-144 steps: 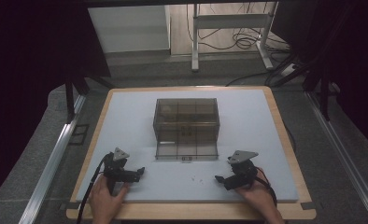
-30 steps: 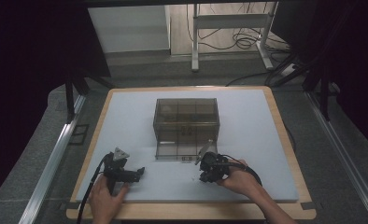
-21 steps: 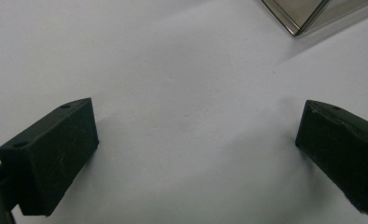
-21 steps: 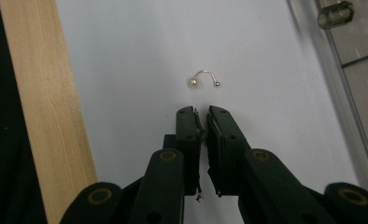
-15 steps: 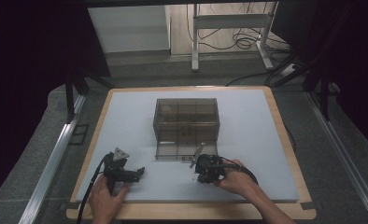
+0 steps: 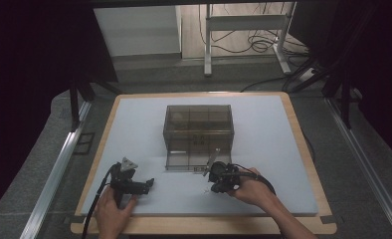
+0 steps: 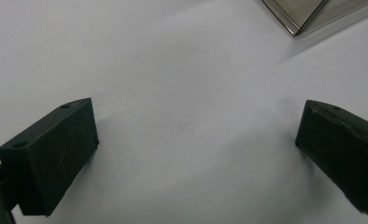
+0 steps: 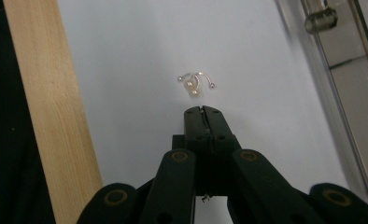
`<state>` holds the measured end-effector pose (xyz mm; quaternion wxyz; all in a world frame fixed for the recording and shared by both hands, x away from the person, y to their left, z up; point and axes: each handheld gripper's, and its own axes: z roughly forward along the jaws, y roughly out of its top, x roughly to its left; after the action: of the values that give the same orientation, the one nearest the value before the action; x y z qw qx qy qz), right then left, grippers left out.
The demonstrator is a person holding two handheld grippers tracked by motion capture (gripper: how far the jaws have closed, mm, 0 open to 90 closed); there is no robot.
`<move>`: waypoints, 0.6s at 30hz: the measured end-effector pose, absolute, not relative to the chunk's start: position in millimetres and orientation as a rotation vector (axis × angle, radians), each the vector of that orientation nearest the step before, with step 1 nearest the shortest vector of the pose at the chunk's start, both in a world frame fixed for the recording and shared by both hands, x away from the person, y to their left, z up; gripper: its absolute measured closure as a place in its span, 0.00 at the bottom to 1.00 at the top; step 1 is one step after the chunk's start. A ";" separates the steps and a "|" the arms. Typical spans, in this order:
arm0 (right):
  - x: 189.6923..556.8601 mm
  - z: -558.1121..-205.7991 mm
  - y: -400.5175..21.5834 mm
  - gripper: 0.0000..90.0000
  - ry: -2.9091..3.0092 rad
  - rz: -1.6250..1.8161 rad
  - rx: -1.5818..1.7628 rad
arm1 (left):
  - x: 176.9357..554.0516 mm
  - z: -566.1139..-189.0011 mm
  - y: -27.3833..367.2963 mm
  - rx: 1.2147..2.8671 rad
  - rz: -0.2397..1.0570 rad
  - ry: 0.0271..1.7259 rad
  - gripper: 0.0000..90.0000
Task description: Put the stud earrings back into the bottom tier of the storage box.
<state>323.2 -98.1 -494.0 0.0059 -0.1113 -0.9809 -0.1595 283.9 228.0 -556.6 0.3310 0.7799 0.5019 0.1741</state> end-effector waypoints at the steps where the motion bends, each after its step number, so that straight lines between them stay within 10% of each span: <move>1: 322.9 -493.9 -97.2 0.98 -3.064 -0.506 -0.347 | 283.9 -556.4 228.4 2.045 0.455 1.309 0.00; 18: 323.6 -501.8 -75.9 0.89 -3.078 -0.461 -0.307 | 283.9 -556.4 228.3 2.044 0.455 1.310 0.00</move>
<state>323.6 -75.9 -501.8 0.0071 -0.0982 -0.9842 -0.1474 283.9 228.3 -556.4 0.3297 0.7812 0.5007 0.1741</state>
